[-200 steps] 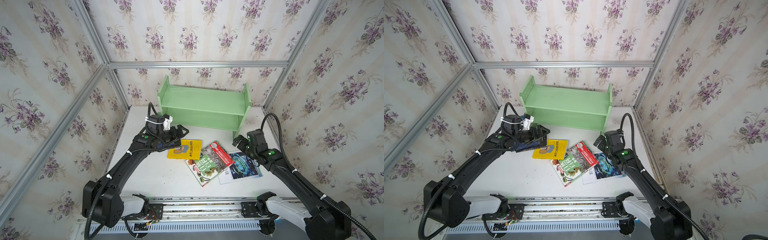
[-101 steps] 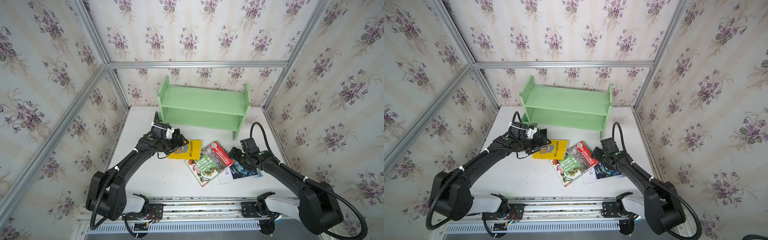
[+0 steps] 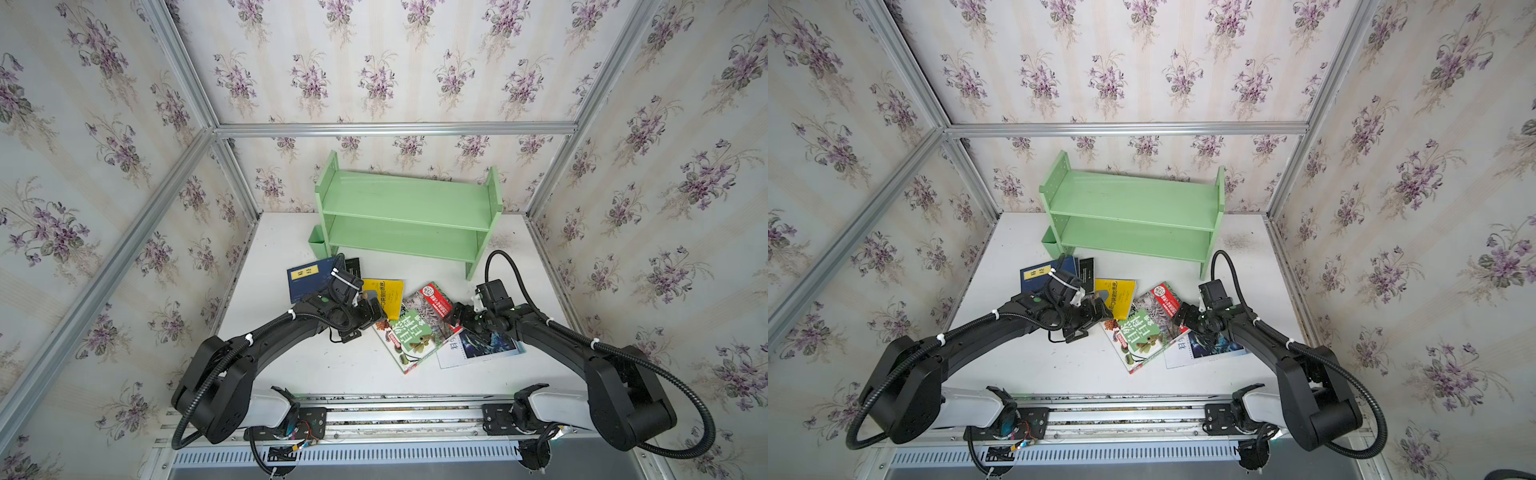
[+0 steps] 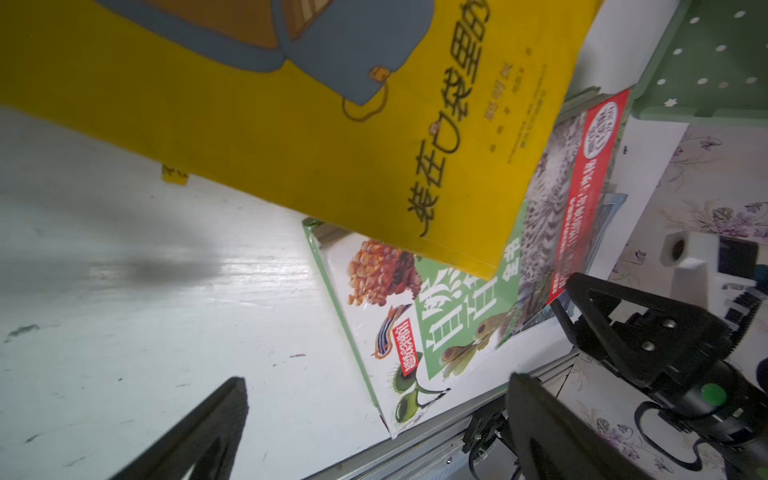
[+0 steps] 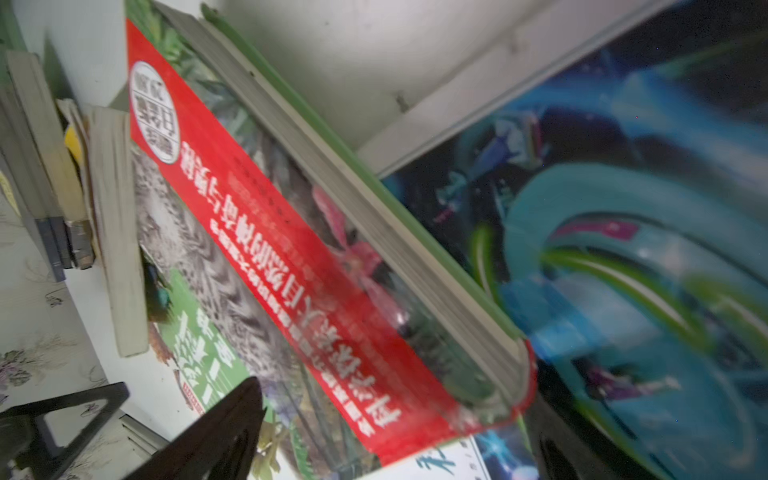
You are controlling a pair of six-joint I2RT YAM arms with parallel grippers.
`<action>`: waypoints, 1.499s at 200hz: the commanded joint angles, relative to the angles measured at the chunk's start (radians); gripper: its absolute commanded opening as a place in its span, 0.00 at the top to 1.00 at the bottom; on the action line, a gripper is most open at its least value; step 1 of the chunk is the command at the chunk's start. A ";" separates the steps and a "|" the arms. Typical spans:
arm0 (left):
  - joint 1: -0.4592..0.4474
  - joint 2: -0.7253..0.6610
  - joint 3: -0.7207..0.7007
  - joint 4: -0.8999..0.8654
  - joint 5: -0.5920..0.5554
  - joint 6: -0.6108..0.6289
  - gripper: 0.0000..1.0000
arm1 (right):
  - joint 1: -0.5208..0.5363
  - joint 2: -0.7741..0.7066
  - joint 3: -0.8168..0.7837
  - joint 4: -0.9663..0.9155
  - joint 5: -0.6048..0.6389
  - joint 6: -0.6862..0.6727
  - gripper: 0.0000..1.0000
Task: Stacking books/files
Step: Move the book to the center of the table, then pick up the book from the middle-right of the table.
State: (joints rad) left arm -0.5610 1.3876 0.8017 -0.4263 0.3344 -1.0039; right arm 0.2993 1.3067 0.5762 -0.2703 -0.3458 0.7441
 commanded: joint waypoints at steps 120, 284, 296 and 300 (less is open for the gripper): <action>-0.017 -0.129 -0.077 0.115 -0.131 -0.082 0.00 | 0.218 0.388 0.236 0.615 -0.225 0.105 0.07; -0.320 0.245 0.363 0.152 -0.149 0.181 0.01 | -0.293 -0.149 0.183 -0.344 0.245 -0.111 0.04; -0.346 0.301 0.423 0.150 -0.159 0.188 0.01 | -0.324 -0.166 0.176 -0.405 0.274 -0.100 0.04; -0.353 0.320 0.445 0.150 -0.161 0.190 0.00 | -0.335 -0.170 0.172 -0.423 0.280 -0.094 0.04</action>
State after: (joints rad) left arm -0.8787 1.6329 1.1633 -0.2928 0.1997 -0.8471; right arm 0.0139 1.1637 0.7582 -0.5056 -0.1417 0.6353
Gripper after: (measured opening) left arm 0.993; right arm 0.954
